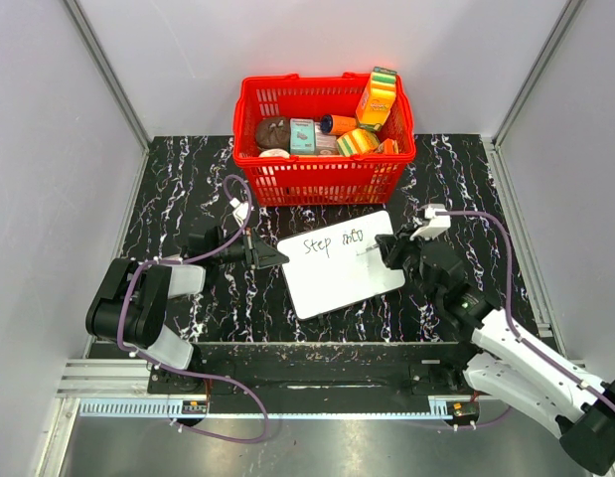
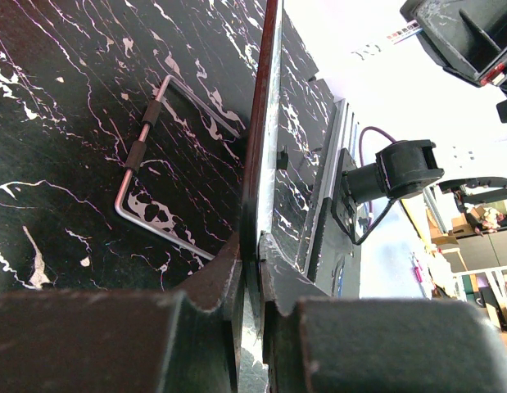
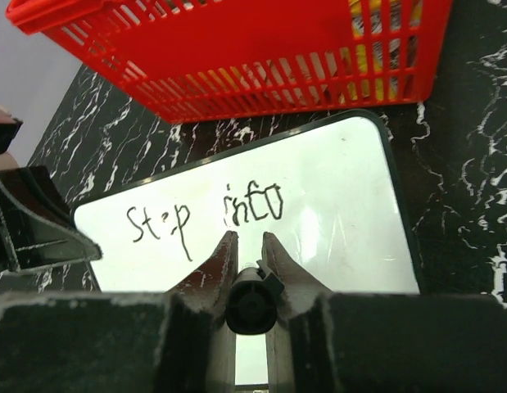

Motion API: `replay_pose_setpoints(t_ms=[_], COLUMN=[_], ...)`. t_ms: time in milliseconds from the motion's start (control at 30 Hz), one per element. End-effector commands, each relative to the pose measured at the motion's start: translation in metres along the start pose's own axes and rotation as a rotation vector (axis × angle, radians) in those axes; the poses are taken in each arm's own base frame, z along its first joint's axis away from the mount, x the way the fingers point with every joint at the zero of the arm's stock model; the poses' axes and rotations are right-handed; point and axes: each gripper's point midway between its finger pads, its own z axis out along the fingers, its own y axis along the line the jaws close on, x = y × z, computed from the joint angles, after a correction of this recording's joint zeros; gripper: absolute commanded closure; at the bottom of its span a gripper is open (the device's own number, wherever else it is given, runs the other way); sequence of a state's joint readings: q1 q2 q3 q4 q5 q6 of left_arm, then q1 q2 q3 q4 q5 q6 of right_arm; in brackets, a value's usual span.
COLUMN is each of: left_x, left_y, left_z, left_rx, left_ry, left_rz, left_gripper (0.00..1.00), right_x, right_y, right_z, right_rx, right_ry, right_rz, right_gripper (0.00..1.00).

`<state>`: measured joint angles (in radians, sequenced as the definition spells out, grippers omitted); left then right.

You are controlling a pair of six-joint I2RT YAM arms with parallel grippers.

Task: Write a sentence on the whiteboard
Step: Write on the whiteboard with the whiteboard.

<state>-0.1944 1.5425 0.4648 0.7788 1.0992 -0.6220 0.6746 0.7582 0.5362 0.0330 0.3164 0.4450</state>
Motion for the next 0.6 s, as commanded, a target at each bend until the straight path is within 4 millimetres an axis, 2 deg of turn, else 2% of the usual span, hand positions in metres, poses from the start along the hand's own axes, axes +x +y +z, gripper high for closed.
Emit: replay_pose_setpoints(t_ms=[0, 200, 333, 567], left_x=[-0.002, -0.002, -0.002, -0.002], left_y=[0.006, 0.006, 0.006, 0.007], left_z=[0.004, 0.005, 0.004, 0.005], left_rx=[-0.007, -0.004, -0.007, -0.007], left_ry=[0.000, 0.002, 0.000, 0.001], left_rz=[0.080, 0.081, 0.080, 0.081], left_gripper=[1.00, 1.00, 1.00, 1.00], right_x=[-0.023, -0.016, -0.005, 0.000], right_y=[0.031, 0.046, 0.065, 0.093], right_z=[0.001, 0.002, 0.004, 0.008], right_rx=[-0.121, -0.166, -0.189, -0.235], right_ry=[-0.043, -0.031, -0.017, -0.016], right_rz=[0.030, 0.041, 0.021, 0.004], right_gripper=[1.00, 1.00, 1.00, 1.00])
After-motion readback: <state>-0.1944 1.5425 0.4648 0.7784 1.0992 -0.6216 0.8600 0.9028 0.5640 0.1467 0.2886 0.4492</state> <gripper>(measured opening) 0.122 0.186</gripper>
